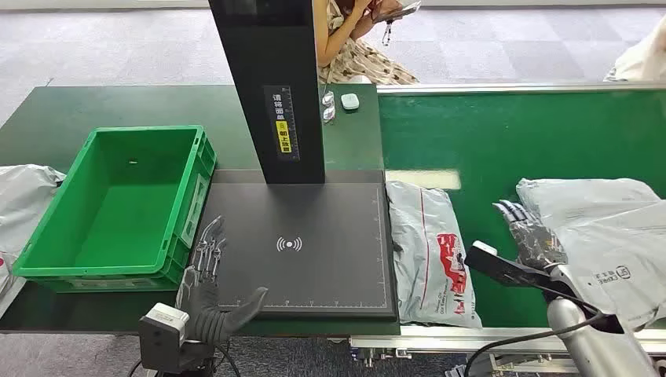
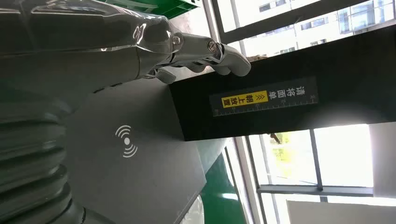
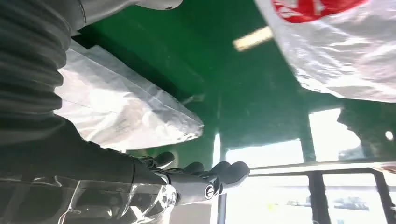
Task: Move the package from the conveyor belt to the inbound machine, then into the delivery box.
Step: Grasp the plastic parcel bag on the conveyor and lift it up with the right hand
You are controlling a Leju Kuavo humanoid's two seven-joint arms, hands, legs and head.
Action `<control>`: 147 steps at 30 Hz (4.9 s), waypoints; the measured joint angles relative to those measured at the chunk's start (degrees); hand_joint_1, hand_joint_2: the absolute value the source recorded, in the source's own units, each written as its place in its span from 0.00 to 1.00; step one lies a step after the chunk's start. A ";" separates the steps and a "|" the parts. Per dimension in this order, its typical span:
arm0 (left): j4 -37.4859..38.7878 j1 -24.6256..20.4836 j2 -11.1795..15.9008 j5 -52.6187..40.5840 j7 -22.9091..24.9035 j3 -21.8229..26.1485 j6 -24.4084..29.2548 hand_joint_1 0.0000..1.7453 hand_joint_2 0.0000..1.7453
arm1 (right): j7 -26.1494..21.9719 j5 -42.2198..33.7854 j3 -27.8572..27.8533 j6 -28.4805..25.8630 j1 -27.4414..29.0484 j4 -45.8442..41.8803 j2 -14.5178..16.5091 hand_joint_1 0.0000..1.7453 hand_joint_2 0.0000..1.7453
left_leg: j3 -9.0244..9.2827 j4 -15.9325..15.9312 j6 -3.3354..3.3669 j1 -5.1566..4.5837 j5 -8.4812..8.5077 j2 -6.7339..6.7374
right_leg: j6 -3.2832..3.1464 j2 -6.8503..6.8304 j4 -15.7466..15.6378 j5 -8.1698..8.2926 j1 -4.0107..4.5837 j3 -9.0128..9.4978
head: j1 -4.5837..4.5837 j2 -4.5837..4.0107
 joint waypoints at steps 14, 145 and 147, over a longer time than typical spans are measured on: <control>0.43 -0.46 0.38 0.60 -0.29 0.00 -1.70 0.00 1.00 | -5.19 -12.26 8.48 15.93 -3.95 8.56 2.93 0.00 1.00 | 0.02 0.01 -0.02 0.00 0.01 -0.04 | 0.00 -0.03 -0.01 0.00 0.00 0.00 | -0.01 0.00; 4.44 -3.14 1.16 0.24 0.21 0.38 -1.44 0.00 1.00 | 1.50 -20.11 4.21 1.81 0.34 4.47 5.39 1.00 1.00 | 0.28 0.00 0.27 -0.08 0.01 -0.46 | 0.30 -0.44 -0.12 -0.14 -0.11 0.45 | -0.01 0.00; 4.44 -3.07 1.22 0.36 -0.29 0.29 -1.17 0.00 1.00 | -0.27 -29.03 1.54 4.06 1.60 2.68 6.28 1.00 1.00 | 0.25 0.00 0.27 -0.08 0.01 -0.48 | 0.30 -0.46 -0.11 -0.14 -0.10 0.44 | 0.00 0.00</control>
